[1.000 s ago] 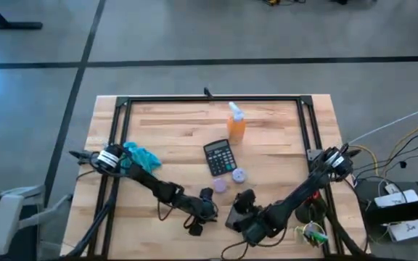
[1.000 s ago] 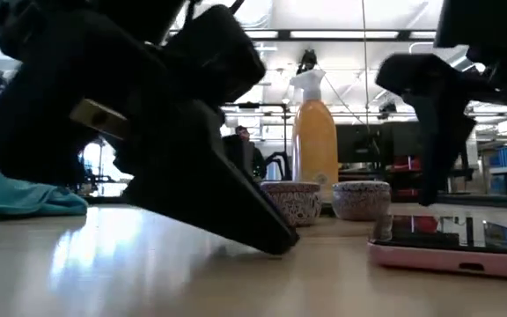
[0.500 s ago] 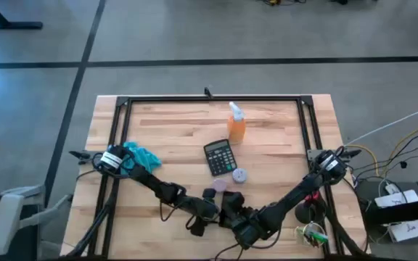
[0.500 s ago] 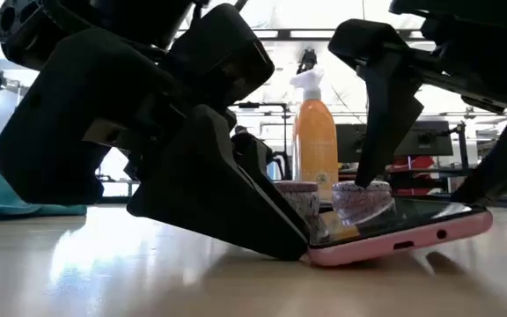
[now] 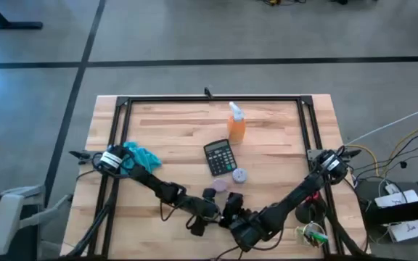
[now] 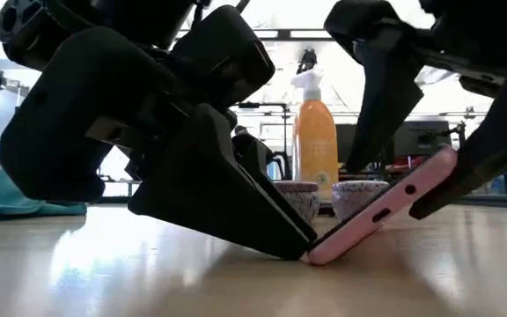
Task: Apply microfiber cloth
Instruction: Spray the back and front of the pink cellphone using the orange spray bottle
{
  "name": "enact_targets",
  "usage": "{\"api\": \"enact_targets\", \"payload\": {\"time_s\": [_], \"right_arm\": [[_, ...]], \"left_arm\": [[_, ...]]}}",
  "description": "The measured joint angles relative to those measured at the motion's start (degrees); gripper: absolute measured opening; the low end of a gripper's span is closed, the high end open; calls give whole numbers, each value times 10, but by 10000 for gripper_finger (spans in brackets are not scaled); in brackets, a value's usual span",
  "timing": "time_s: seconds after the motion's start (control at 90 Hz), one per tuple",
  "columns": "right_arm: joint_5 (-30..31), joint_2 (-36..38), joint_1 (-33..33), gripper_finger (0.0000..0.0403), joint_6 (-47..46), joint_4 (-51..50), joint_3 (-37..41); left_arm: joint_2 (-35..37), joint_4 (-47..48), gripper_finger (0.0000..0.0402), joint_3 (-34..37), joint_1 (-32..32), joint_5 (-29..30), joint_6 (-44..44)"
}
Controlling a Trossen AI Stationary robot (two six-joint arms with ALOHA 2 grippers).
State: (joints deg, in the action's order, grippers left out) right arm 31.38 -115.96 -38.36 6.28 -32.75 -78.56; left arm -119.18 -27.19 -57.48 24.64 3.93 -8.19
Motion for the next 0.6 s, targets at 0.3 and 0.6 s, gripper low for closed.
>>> {"api": "enact_targets", "payload": {"time_s": [0.3,0.6], "right_arm": [[-49,0,27,148,-38,21,-16],[-108,0,37,49,-95,16,-30]], "left_arm": [[3,3,149,1,0,-1,0],[42,78,148,3,1,-1,-10]]}}
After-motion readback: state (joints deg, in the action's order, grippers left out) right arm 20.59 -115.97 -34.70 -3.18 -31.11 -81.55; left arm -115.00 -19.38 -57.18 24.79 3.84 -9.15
